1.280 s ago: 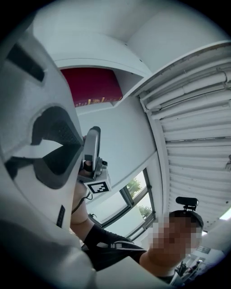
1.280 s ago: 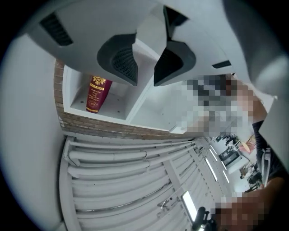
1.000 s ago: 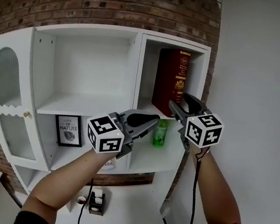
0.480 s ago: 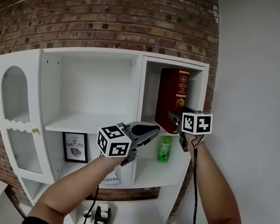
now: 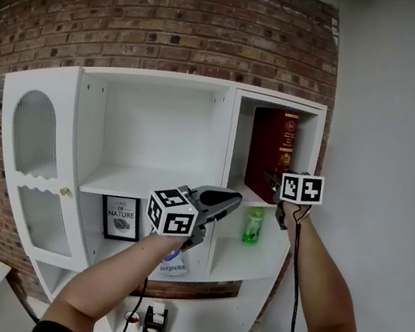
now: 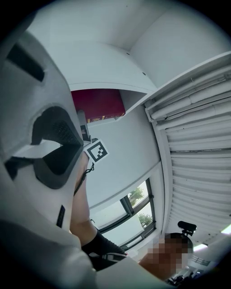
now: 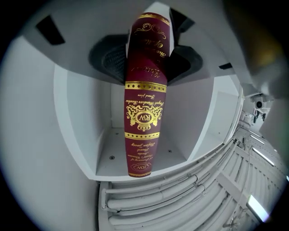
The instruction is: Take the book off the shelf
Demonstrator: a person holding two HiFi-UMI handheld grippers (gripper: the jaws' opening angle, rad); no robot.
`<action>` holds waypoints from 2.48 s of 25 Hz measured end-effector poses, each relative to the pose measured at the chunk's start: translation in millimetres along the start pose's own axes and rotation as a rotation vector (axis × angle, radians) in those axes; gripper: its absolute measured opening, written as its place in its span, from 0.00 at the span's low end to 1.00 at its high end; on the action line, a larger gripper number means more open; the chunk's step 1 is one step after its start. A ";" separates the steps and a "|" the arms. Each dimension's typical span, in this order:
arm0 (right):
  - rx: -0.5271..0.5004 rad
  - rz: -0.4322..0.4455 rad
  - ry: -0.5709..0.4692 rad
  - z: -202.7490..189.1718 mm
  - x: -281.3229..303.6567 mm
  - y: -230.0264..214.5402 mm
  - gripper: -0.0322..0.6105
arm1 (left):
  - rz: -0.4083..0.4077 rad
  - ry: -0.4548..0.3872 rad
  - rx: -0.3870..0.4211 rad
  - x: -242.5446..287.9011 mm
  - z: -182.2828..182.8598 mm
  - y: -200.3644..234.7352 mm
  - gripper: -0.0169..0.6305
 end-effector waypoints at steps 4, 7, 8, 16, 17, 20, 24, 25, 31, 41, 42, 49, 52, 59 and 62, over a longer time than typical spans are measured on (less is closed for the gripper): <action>-0.005 -0.055 -0.031 2.3 -14.2 8.0 0.40 | -0.019 -0.006 -0.018 -16.0 0.5 -2.2 0.04; 0.009 -0.076 -0.059 6.6 -33.6 22.6 0.40 | -0.044 -0.011 -0.032 -29.9 0.6 -6.6 0.04; 0.010 -0.087 -0.070 9.0 -41.0 28.4 0.40 | -0.052 -0.012 -0.035 -34.9 0.4 -8.1 0.04; 0.003 -0.187 -0.107 16.7 -114.8 70.5 0.40 | -0.124 -0.016 -0.079 -61.8 -6.4 -37.0 0.04; 0.009 -0.194 -0.117 16.7 -124.5 75.0 0.40 | -0.127 -0.019 -0.079 -63.8 -7.3 -42.2 0.04; 0.021 -0.201 -0.142 14.2 -152.9 87.9 0.40 | -0.112 -0.033 -0.082 -70.7 -9.0 -55.9 0.04; 0.019 -0.189 -0.152 11.0 -184.5 103.9 0.40 | -0.095 -0.042 -0.088 -79.5 -8.3 -74.6 0.04; 0.025 -0.178 -0.154 10.7 -192.1 107.3 0.40 | -0.091 -0.041 -0.086 -82.9 -8.6 -80.7 0.04; 0.027 -0.120 -0.161 4.9 -238.4 120.8 0.40 | -0.023 -0.022 -0.075 -101.5 -13.2 -109.3 0.04; 0.081 -0.057 -0.083 -77.6 -333.7 142.8 0.40 | 0.047 0.115 -0.078 -88.0 -54.8 -216.1 0.04; 0.095 -0.041 -0.076 -91.3 -340.4 149.2 0.40 | 0.042 0.131 -0.084 -90.9 -63.1 -231.1 0.04; 0.195 0.056 -0.028 -181.3 -388.6 209.6 0.40 | 0.012 0.267 -0.147 -122.9 -118.1 -324.3 0.04; 0.224 0.072 0.011 -216.0 -407.1 240.4 0.40 | 0.055 0.259 -0.157 -148.2 -119.6 -352.0 0.04; 0.319 0.052 0.089 -274.6 -433.1 319.2 0.40 | 0.020 0.231 -0.220 -216.6 -126.9 -399.3 0.04; 0.341 0.032 0.108 -285.0 -437.3 351.1 0.40 | 0.014 0.224 -0.277 -251.8 -130.6 -408.6 0.04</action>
Point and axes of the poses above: the fingertips, and each gripper's own axes: x forward along the fingers, y to its left, z out of its top, the point moved 5 cm from there along -x, backward along the fingers
